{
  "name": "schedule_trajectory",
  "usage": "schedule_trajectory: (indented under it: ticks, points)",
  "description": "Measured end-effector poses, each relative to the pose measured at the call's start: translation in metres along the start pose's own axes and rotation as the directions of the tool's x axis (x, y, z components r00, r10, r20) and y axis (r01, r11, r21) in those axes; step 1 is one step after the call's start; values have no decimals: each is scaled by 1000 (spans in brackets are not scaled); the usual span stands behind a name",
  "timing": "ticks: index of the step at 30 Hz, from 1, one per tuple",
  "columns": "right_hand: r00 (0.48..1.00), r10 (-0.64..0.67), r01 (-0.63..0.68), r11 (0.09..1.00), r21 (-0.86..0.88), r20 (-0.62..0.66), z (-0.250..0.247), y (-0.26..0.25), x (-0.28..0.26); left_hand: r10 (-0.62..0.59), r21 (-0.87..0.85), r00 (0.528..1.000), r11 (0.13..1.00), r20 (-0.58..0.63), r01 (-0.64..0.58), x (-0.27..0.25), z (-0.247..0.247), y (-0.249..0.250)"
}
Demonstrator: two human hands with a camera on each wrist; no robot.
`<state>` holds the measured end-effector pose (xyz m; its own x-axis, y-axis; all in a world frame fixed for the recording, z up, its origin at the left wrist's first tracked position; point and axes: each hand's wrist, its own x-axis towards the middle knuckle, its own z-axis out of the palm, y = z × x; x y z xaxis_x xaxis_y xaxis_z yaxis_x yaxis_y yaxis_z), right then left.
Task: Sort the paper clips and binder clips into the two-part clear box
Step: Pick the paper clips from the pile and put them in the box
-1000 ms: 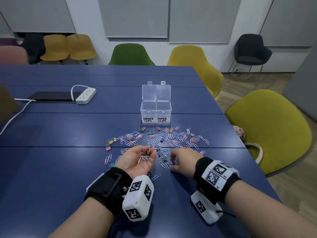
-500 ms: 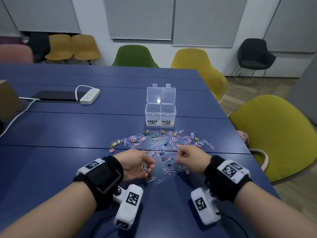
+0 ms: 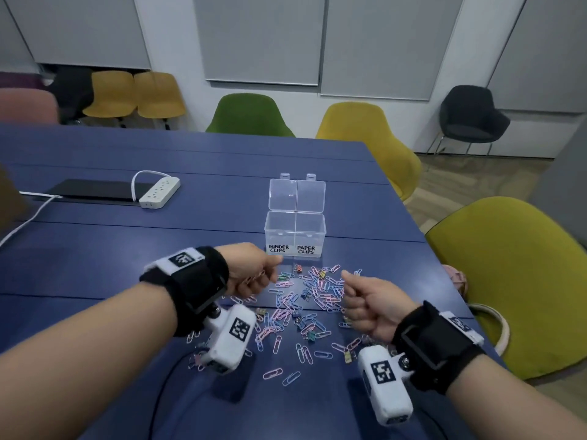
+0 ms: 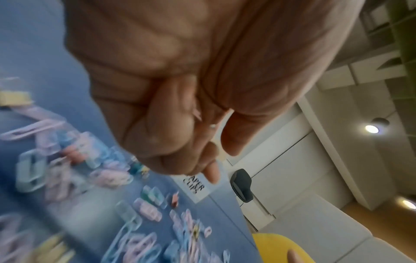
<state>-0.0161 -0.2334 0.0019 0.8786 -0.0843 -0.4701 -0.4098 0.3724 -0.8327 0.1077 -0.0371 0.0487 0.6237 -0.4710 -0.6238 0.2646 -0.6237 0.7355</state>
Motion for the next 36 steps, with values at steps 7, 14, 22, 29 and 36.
schedule_trajectory:
  ticks: [7,14,22,29,36]
  points:
    - [942,-335,76,216,-974,-1,5,-55,45,113,-160,983,978,-141,-136,47,-11,85]
    - [709,-704,232,300,-925,-50,12,-100,105,333,-424,862,766,-382,-484,104,13,103]
    - [659,-742,436,509,-743,-122,36,-112,160,362,-395,824,745,-437,-537,107,1,84]
    - [758,-651,418,534,-735,-42,51,-108,154,467,-211,781,786,-415,-582,68,-21,44]
    - [738,-672,396,371,-840,51,28,-106,81,521,114,848,852,-101,-510,19,-6,2]
